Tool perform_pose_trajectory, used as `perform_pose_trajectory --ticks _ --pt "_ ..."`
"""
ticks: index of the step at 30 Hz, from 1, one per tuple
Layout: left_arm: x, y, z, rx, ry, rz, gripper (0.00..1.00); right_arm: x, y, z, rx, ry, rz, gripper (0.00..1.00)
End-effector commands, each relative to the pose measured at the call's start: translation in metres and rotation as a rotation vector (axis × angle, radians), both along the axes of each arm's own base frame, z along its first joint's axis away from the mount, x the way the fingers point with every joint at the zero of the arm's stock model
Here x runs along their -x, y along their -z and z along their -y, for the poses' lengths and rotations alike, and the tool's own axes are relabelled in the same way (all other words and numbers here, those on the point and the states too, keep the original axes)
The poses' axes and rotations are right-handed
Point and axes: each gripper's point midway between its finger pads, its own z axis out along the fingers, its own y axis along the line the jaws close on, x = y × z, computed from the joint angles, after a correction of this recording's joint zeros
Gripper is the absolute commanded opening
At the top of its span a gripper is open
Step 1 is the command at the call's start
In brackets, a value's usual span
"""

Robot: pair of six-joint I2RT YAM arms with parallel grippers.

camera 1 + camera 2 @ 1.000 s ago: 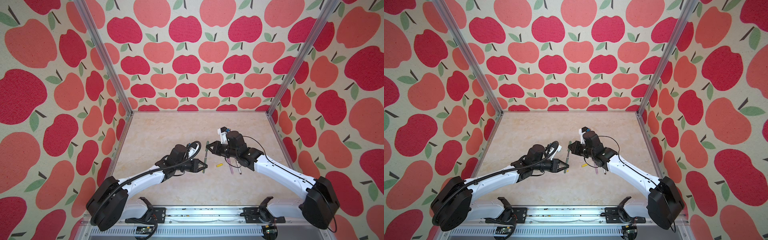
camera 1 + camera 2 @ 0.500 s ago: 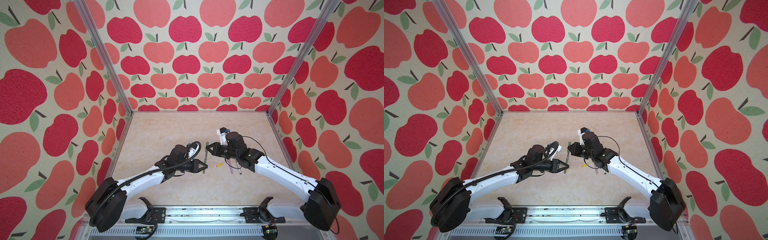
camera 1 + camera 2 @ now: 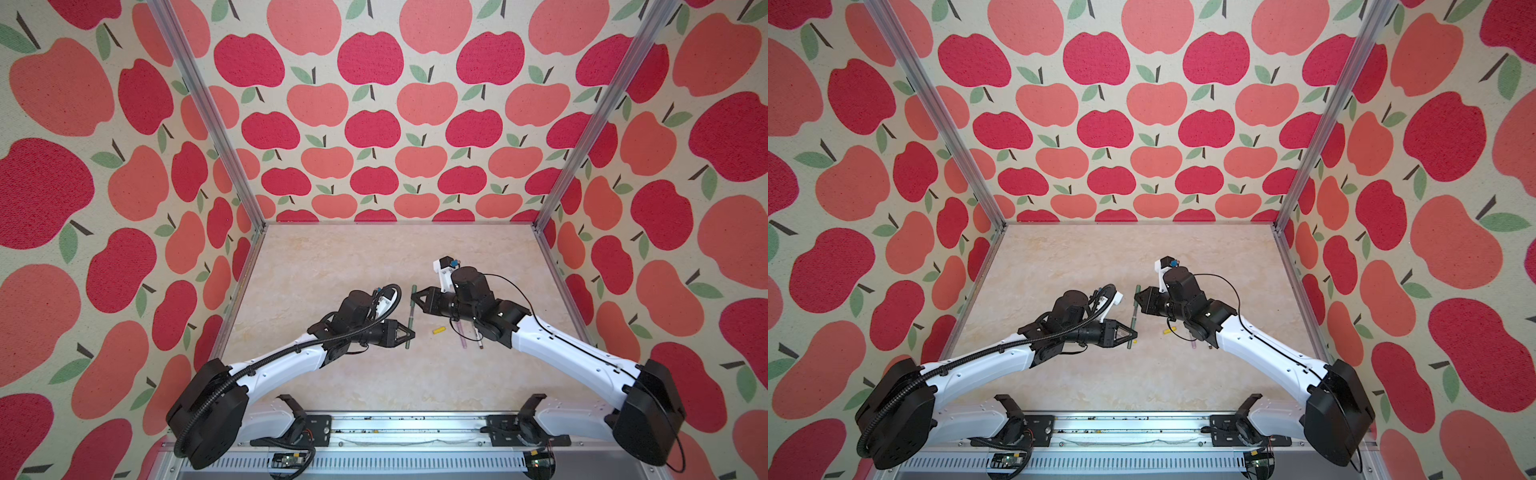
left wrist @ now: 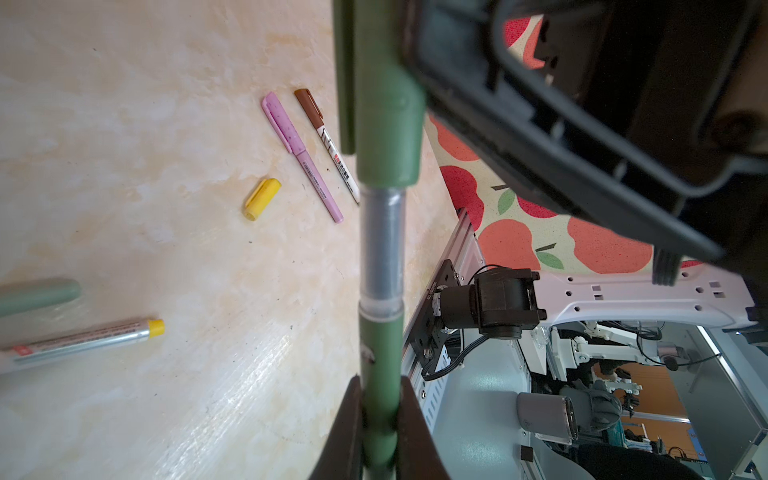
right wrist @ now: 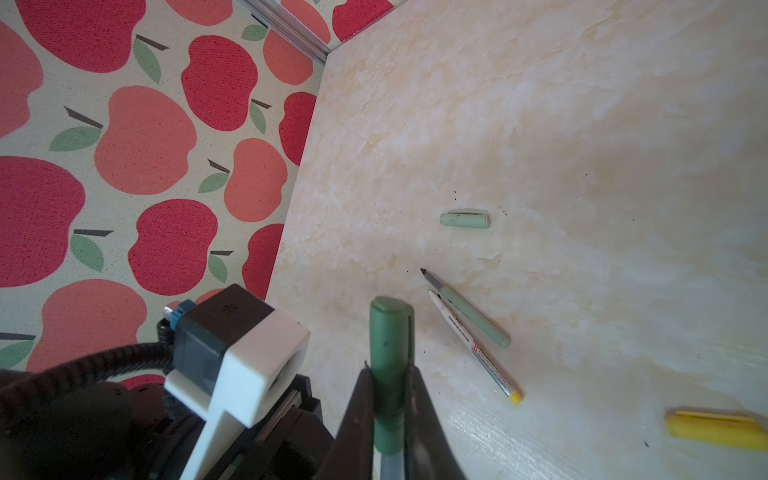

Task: Insert the pens into the pen caps
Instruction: 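Push the green cap down over the pen body with the right gripper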

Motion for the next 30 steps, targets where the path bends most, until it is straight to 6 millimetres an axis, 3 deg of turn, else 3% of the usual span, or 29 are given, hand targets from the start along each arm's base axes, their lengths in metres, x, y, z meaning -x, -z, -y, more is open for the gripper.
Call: perform_pose_trajectory --ticks 1,26,30 --pt "-0.016 -0.017 -0.003 0.030 -0.059 0.086 0.00 0.026 0.014 0.002 0.053 -0.080 -0.050 0.06" --pt "-0.024 -0.028 -0.006 0.065 -0.100 0.146 0.00 0.040 0.032 -0.001 0.058 -0.106 -0.073 0.06" --pt "-0.023 -0.030 -0.006 0.070 -0.094 0.154 0.00 0.040 0.028 -0.003 0.055 -0.118 -0.066 0.10"
